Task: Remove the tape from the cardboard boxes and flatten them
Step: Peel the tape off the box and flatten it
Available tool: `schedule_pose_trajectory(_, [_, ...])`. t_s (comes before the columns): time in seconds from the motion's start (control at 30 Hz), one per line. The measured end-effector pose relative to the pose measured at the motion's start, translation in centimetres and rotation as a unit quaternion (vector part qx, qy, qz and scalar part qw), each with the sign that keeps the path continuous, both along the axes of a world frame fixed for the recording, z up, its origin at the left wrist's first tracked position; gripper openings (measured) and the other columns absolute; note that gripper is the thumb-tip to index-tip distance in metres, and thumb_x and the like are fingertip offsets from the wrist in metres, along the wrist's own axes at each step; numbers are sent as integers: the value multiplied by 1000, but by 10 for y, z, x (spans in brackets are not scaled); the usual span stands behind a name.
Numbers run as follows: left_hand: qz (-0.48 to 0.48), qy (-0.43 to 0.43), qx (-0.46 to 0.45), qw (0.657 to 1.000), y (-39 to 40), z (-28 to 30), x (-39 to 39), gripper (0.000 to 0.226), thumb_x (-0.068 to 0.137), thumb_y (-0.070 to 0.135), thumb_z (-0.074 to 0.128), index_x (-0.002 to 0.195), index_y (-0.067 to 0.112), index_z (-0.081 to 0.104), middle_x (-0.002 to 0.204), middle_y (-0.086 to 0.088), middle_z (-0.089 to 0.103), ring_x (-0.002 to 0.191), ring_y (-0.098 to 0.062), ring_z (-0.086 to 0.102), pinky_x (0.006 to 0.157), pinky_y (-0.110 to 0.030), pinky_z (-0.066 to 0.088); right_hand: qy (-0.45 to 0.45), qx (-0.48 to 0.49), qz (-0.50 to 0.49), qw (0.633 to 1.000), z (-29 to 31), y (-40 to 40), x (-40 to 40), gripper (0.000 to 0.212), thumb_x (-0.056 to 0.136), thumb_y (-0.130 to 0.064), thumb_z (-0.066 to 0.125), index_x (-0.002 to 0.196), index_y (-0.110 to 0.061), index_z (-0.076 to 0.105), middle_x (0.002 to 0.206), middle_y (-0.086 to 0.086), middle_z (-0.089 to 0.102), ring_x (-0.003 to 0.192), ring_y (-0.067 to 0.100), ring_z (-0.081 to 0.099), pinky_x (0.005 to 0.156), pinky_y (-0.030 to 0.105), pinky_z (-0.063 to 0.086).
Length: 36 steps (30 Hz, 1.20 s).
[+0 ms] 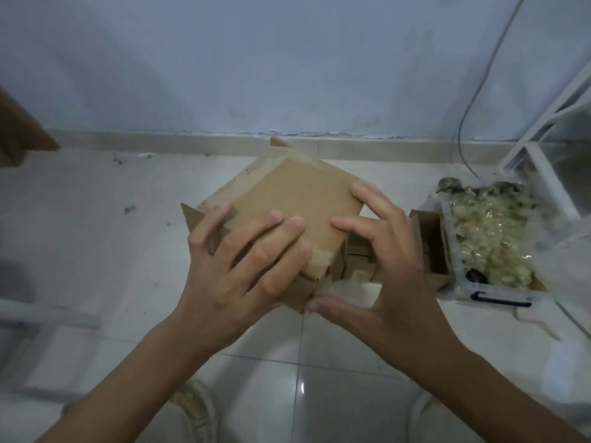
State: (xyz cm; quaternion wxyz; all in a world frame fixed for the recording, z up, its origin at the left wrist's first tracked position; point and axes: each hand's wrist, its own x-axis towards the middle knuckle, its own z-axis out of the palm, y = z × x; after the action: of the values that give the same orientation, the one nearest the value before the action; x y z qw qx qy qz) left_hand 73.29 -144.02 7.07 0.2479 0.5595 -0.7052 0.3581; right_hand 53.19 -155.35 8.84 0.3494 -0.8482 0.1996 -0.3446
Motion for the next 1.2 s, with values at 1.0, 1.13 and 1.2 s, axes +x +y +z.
schedule_pose_trajectory(1.0, [35,504,271,820,38,0,-34,91,65,70,85,143,63,38,131,28,49,120,0,52,89,-35,56,140,206,131,960,-6,-14,12,32,110,-32,44,86,-16,58,74,1,56,68,16,55,61,32,46])
schedule_pose_trajectory(1.13, [22,550,285,785,39,10,-31,76,67,72,77,136,65,45,133,36,51,120,9,52,88,-19,51,126,249,128,952,-10,-22,9,30,110,-32,48,90,-14,61,79,17,57,69,23,54,63,34,45])
schedule_pose_trajectory(1.2, [11,581,304,755,38,12,-29,73,66,71,76,133,65,49,130,37,54,119,12,53,83,-8,50,133,228,123,957,-13,-18,9,13,108,-27,53,105,-17,60,71,0,55,66,8,54,62,24,44])
